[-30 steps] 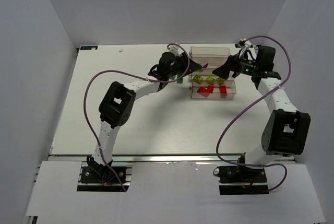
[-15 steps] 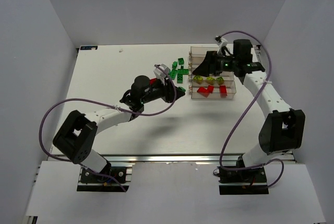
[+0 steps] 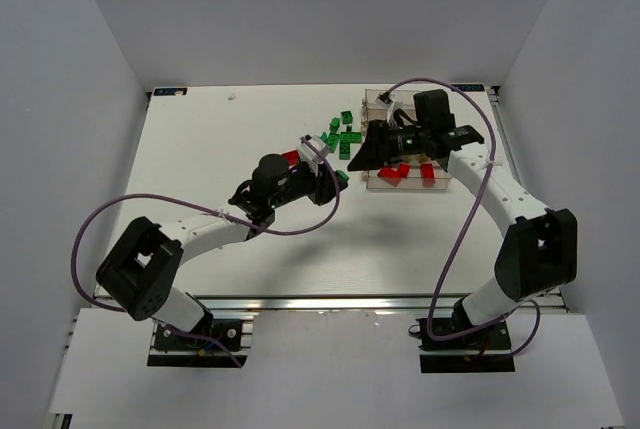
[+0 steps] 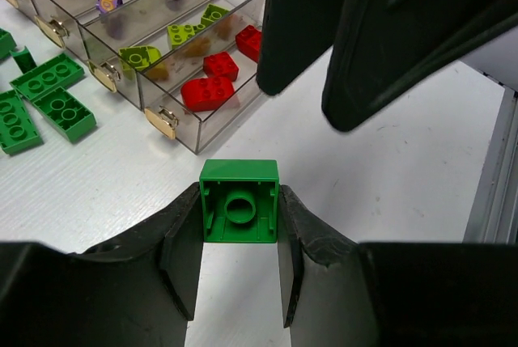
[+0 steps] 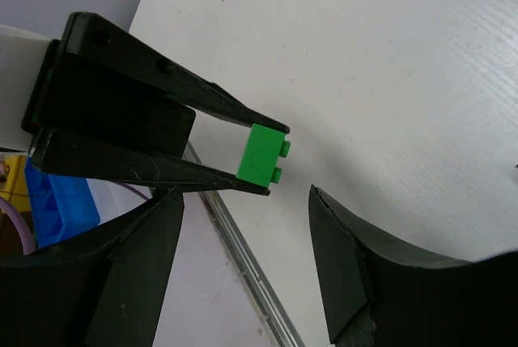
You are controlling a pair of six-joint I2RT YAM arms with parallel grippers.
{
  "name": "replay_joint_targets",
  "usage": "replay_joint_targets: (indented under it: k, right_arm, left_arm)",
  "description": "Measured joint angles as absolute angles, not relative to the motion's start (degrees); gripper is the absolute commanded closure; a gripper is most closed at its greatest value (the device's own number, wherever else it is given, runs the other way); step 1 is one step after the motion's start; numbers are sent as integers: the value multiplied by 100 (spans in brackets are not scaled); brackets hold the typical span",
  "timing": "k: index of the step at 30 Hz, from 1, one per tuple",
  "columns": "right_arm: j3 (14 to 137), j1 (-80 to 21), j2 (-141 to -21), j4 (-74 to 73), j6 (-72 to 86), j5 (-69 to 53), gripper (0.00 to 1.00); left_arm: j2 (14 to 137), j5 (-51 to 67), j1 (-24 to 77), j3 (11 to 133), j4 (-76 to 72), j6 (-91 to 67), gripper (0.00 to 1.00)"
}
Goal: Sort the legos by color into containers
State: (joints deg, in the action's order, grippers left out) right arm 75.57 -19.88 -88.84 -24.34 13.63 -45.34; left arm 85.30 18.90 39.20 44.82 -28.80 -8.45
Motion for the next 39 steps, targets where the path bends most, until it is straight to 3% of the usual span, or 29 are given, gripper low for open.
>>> replay_joint_targets:
  k: [29, 36, 39]
  right_arm:
    - [7487, -2471, -9198, -2383, 1562, -4169, 41]
    - [7526, -2578, -9297, -2381, 1610, -4145, 54]
    - [7594, -2633, -9334, -2394, 1610, -4121, 66]
  left_arm:
    - [8374, 1841, 4038, 4482, -2893, -727, 100]
    - [8374, 1844, 4051, 4482, -2891, -753, 100]
    - [8374, 1824, 4051, 4482, -2869, -749, 100]
